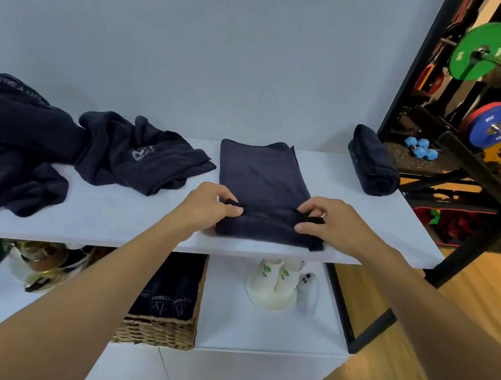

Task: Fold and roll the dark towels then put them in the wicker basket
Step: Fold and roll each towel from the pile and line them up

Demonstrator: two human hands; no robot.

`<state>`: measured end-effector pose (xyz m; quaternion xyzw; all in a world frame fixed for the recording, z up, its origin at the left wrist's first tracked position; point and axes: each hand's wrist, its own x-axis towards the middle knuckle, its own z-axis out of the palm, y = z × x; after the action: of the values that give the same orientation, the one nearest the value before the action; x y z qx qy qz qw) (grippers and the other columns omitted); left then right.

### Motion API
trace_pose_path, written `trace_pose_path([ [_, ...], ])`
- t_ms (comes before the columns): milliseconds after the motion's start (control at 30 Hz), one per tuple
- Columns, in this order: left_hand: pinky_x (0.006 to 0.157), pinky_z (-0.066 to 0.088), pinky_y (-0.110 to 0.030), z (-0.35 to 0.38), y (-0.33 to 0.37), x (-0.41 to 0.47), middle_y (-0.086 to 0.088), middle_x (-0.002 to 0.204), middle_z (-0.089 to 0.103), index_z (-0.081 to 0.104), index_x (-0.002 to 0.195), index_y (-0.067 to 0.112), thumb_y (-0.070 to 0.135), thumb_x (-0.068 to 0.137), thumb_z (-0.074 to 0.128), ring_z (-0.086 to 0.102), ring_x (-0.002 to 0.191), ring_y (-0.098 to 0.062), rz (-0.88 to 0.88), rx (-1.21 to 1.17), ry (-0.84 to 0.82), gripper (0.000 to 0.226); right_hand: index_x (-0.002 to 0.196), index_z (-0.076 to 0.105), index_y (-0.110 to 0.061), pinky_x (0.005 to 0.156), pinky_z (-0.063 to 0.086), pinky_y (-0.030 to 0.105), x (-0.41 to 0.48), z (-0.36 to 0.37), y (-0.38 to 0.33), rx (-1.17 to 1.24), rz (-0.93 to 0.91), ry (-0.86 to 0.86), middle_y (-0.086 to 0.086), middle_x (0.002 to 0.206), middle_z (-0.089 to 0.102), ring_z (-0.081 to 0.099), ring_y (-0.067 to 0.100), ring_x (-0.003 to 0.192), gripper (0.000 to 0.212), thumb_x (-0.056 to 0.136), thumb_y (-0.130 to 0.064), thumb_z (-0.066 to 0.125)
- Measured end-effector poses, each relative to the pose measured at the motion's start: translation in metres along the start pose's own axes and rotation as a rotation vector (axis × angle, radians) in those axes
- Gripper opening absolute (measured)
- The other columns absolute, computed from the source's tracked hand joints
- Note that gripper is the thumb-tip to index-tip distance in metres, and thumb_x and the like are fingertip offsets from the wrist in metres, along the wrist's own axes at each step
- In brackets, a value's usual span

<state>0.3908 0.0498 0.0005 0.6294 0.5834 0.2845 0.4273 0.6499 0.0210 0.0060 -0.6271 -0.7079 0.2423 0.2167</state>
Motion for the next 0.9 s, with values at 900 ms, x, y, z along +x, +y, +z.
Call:
trace_pose_path([
  [900, 0.063, 0.051, -0.031, -0.01, 0.012, 0.007, -0.002, 0.082, 0.057, 0.07, 0.096, 0.012, 0.015, 0.088, 0.069, 0.05, 0.068, -0.016, -0.1, -0.066, 0.089, 0.008, 0.099, 0.072, -0.016, 0.066, 0.041, 0.02, -0.014, -0.013, -0.003, -0.032, 0.03, 0.22, 0.0, 0.087, 0.07, 0.06, 0.016, 0.078, 0.016, 0.091, -0.009, 0.061],
])
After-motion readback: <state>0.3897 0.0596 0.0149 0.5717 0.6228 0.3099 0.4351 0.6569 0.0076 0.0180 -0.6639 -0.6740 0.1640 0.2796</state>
